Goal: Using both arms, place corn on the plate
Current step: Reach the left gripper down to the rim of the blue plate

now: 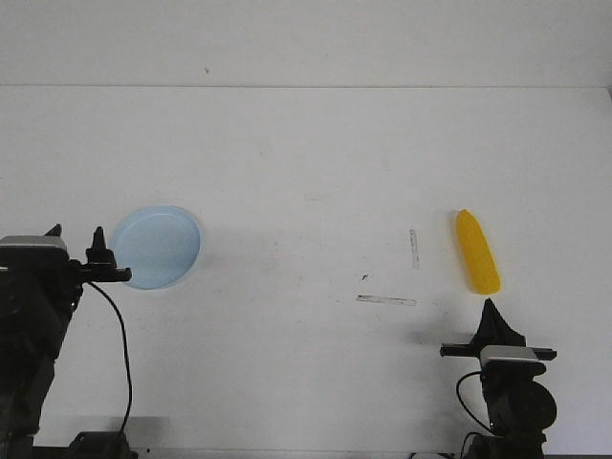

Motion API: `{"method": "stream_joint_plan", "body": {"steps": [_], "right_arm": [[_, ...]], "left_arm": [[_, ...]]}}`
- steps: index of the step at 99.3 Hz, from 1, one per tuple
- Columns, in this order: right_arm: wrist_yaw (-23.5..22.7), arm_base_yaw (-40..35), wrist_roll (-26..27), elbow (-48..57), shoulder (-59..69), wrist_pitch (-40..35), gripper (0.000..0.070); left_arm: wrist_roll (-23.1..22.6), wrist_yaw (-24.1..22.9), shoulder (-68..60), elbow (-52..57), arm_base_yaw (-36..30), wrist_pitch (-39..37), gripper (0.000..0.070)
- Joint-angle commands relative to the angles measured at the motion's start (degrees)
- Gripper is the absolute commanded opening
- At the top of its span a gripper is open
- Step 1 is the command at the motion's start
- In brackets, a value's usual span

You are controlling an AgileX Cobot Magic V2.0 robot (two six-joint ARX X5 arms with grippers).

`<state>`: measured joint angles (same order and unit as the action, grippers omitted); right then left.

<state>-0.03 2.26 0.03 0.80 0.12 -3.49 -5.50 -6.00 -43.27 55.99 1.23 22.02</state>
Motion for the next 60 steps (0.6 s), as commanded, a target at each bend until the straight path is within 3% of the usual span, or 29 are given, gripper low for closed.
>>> {"method": "stream_joint_plan", "body": {"steps": [1,17,30,35,60], "right_arm": [[-0.02,-0.04,0.59,-0.07,-0.07,0.90,0.0003],[-0.04,-0.04,0.59,-0.07,-0.07,0.92,0.0003],[-0.02,-0.04,0.59,-0.07,-0.07,0.92,0.0004],[-0.02,-0.04,0.59,-0.07,-0.07,0.90,0.0003],[-0.04,-0.04,0.59,-0.07,-0.07,0.90,0.0004]], "left_arm": [[3.61,0.15,-2.47,0.72,1.07,0.74,0.0449],[7.93,7.23,-9.11,0.72,6.16,1.46,0.0470],[12.11,13.75,-14.12,0.72,11.43,1.75,0.0657],[12.52,16.20,-16.00,0.72,13.31,1.90,0.0697],[13.35,23.56,-25.86,0.83,19.02,1.81,0.0697]]}}
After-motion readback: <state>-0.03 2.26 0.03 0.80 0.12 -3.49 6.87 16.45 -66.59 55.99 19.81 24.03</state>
